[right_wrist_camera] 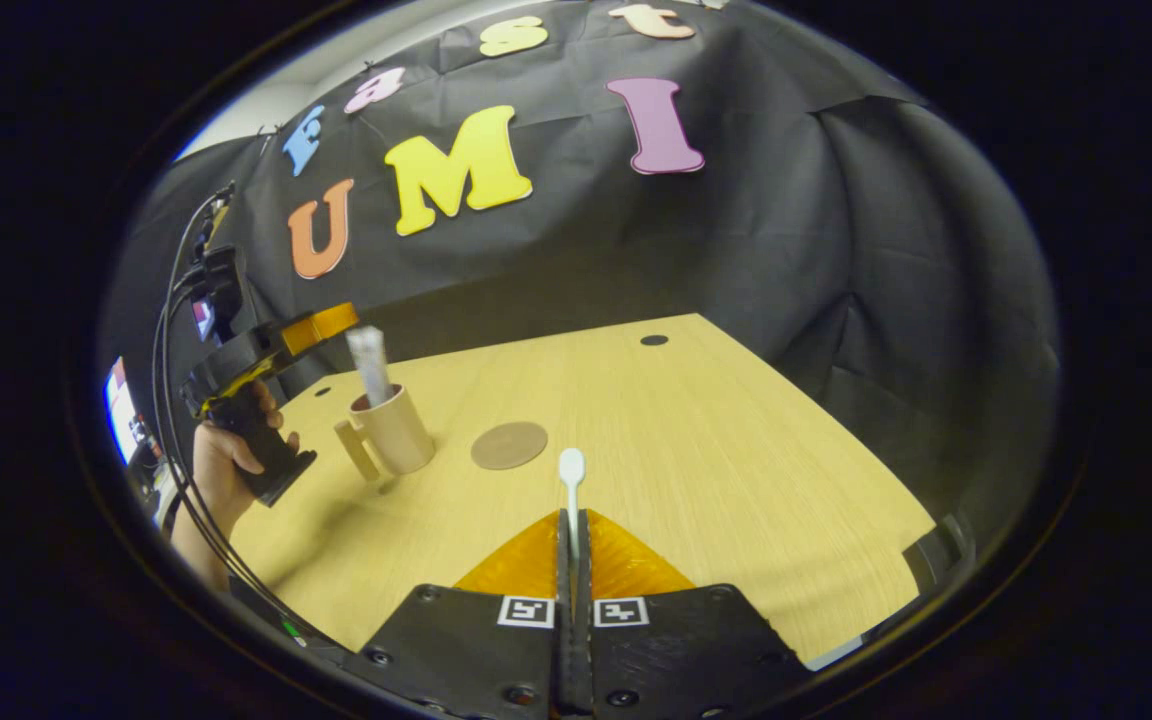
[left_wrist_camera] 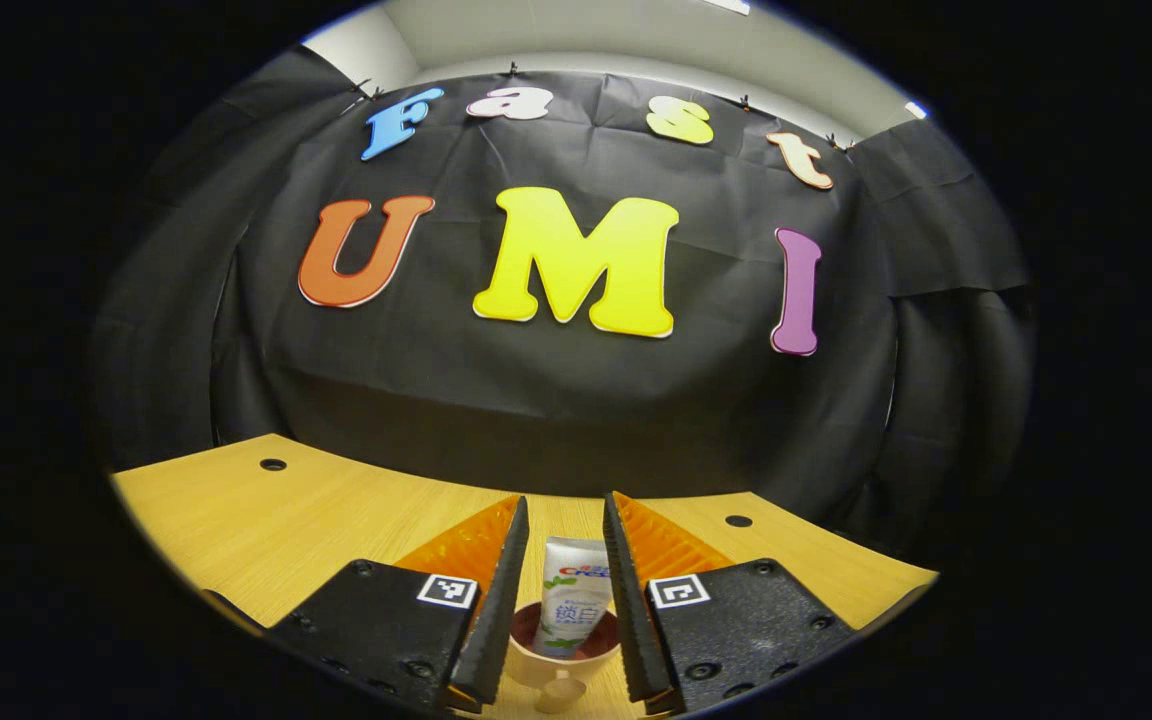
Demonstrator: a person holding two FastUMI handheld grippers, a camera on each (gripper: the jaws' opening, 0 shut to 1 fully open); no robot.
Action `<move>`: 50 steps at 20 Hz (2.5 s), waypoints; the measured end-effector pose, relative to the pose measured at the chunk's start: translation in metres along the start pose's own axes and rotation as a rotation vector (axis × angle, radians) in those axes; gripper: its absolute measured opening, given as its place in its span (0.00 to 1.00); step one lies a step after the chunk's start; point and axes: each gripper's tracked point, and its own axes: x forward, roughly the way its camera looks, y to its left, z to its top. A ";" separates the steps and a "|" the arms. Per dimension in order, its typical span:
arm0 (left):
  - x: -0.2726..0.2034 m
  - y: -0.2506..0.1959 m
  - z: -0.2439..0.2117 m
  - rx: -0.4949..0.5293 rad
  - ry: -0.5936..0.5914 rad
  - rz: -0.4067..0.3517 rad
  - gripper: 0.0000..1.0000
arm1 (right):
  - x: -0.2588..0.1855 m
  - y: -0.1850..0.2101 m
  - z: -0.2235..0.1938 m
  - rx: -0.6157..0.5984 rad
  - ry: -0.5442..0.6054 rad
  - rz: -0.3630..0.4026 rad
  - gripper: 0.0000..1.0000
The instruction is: Put the toothbrush and toothpaste on the desktop into the cup, then pick up the cup and place it on the coaster on the desktop.
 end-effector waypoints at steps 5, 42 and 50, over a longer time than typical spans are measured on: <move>-0.028 0.013 0.012 0.034 -0.012 0.028 0.99 | 0.003 0.025 0.015 -0.039 -0.037 0.044 0.00; -0.131 0.124 -0.039 0.033 0.169 0.220 0.98 | 0.171 0.293 0.181 -0.132 -0.531 0.478 0.00; -0.128 0.118 -0.043 0.014 0.188 0.230 0.98 | 0.142 0.277 0.179 -0.134 -0.605 0.491 0.35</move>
